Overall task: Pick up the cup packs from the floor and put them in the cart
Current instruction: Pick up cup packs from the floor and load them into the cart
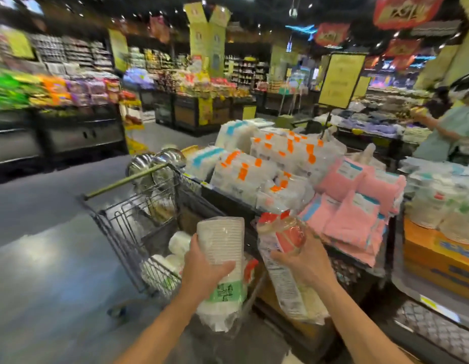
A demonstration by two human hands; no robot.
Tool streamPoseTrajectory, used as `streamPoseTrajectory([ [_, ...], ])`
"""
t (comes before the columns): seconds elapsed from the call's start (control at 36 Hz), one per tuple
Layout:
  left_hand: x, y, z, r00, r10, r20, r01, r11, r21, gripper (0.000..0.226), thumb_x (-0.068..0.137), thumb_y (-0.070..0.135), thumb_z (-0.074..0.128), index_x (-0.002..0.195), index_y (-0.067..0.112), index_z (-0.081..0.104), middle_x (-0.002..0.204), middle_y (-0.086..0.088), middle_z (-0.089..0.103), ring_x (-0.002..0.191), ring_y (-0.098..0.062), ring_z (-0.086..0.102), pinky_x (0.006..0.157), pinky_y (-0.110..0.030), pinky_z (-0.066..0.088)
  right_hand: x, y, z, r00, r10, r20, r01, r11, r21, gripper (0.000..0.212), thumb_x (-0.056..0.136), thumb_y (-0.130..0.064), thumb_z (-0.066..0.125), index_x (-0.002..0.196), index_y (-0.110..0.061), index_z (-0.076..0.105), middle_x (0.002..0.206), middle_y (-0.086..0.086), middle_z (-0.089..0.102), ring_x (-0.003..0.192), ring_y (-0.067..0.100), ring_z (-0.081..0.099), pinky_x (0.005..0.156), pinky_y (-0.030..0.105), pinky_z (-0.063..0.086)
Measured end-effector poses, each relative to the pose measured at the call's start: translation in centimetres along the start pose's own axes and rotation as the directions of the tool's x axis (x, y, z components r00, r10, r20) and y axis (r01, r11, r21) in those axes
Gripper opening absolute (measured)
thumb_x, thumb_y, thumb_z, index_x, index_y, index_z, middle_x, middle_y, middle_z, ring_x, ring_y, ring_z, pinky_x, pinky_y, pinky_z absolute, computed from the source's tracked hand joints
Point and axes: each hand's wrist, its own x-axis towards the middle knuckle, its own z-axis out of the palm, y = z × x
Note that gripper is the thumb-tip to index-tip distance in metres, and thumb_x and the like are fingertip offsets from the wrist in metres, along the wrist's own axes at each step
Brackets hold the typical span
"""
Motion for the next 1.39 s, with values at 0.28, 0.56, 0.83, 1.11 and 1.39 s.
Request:
streamPoseTrajectory([
  [0.28,5.9,-5.3,-6.8,0.98,-0.11,-0.168,0.094,0.991,-0.1,0.104,0.058,0.034,0.094,0.141,0.027,0.03,0.114,0.018,0.055,0.102,-0.007,0.061,0.084,-0.03,0.055,7.0,-7.4,9.5,0.983,-0.074,0.17,0.083,0.995,-0.049,0.12,0.043,-0.075,0.079,0.147,-0.028,0.042,0.115,-0.006,0.059,0.098,0.015,0.061,0.079,0.036,0.054],
  [0.56,14.3,-7.7,-6.4,0.917,-0.191,-0.351,0.163,0.981,-0.107,0.094,0.058,0.027,0.094,0.132,0.028,0.036,0.118,0.007,0.058,0.107,-0.019,0.063,0.087,-0.042,0.059,17.9,-10.8,16.0,0.929,-0.17,0.33,0.206,0.976,-0.076,0.13,0.039,-0.079,0.074,0.152,-0.028,0.036,0.124,0.003,0.061,0.105,0.022,0.065,0.088,0.045,0.058],
  [0.83,22.2,-8.7,-4.8,0.783,-0.317,-0.535,0.27,0.948,-0.166,0.098,0.056,0.028,0.095,0.133,0.025,0.036,0.114,0.006,0.059,0.105,-0.02,0.063,0.089,-0.041,0.057,28.8,-12.2,21.5,0.851,-0.247,0.463,0.27,0.963,0.015,0.116,0.044,-0.071,0.079,0.146,-0.028,0.044,0.118,0.001,0.065,0.103,0.022,0.068,0.089,0.046,0.058],
  [1.11,29.7,-13.1,-5.1,0.699,-0.425,-0.575,0.387,0.901,-0.195,0.097,0.06,0.033,0.094,0.134,0.023,0.033,0.128,-0.003,0.056,0.114,-0.025,0.06,0.096,-0.049,0.054,36.3,-13.8,30.5,0.789,-0.124,0.602,0.236,0.965,-0.11,0.116,0.048,-0.072,0.078,0.148,-0.028,0.039,0.124,0.004,0.057,0.113,0.026,0.061,0.096,0.051,0.054],
  [1.39,38.2,-22.6,-5.3,0.54,-0.679,-0.497,0.591,0.726,-0.351,0.114,0.063,0.033,0.093,0.15,0.014,0.023,0.143,-0.01,0.049,0.122,-0.029,0.054,0.103,-0.045,0.047,42.0,-14.4,43.5,0.764,0.09,0.638,0.194,0.912,-0.362,0.114,0.051,-0.083,0.072,0.147,-0.034,0.034,0.131,0.004,0.052,0.122,0.03,0.057,0.099,0.047,0.05],
])
